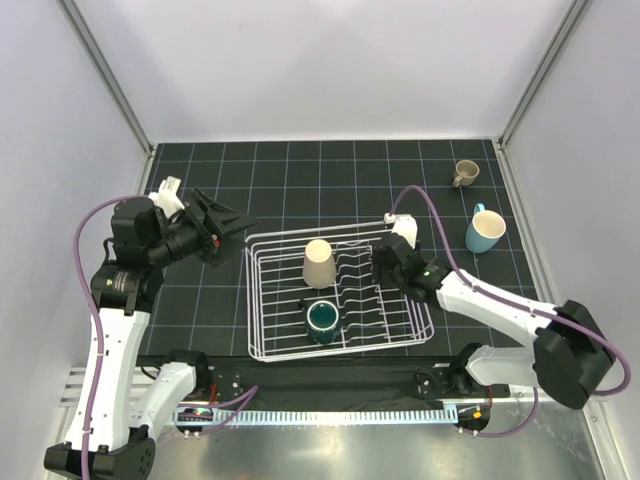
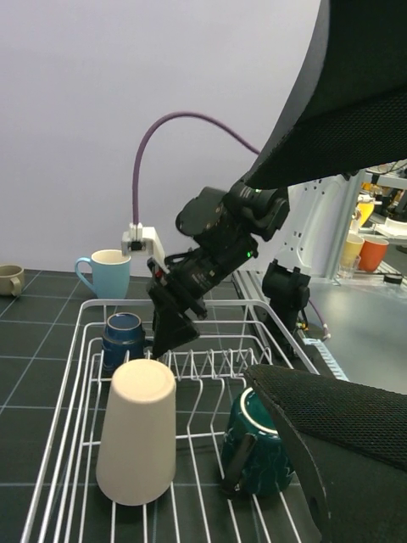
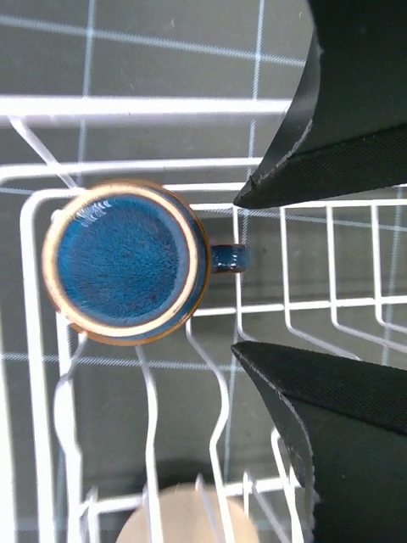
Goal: Load the cups into the dish rack
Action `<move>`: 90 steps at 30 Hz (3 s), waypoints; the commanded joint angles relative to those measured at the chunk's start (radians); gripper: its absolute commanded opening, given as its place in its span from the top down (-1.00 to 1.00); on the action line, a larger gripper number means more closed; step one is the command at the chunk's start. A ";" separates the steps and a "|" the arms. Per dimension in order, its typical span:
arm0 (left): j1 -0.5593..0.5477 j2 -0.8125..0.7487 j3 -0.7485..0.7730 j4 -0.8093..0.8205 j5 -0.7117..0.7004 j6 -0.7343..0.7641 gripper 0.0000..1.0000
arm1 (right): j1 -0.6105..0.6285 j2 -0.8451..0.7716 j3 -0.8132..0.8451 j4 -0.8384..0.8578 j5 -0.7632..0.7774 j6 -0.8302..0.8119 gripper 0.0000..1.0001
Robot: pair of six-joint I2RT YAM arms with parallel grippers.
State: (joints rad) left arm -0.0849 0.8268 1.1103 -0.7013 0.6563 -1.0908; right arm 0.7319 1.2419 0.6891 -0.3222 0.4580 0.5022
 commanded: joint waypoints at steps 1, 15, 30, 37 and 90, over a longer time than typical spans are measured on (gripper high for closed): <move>-0.001 -0.002 -0.001 0.005 0.032 0.011 -0.63 | 0.006 -0.096 0.098 -0.044 0.011 0.009 -0.35; -0.001 0.009 0.008 -0.042 -0.015 0.037 -0.57 | -0.025 -0.108 0.323 -0.135 -0.066 -0.037 -0.28; -0.217 0.162 -0.084 -0.475 -0.648 0.118 -0.20 | -0.265 -0.075 0.486 -0.466 -0.326 -0.145 -0.29; -0.288 0.273 -0.119 -0.414 -0.768 0.126 -0.18 | -0.437 -0.113 0.437 -0.469 -0.501 -0.125 -0.32; -0.365 0.543 0.043 -0.291 -0.840 0.264 0.84 | -0.454 0.041 0.421 -0.528 -0.581 -0.120 -0.21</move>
State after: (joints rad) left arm -0.4637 1.3865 1.1282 -1.0744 -0.1421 -0.8219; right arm 0.2794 1.3102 1.0378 -0.8223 -0.1333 0.3691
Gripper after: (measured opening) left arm 0.056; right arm 0.594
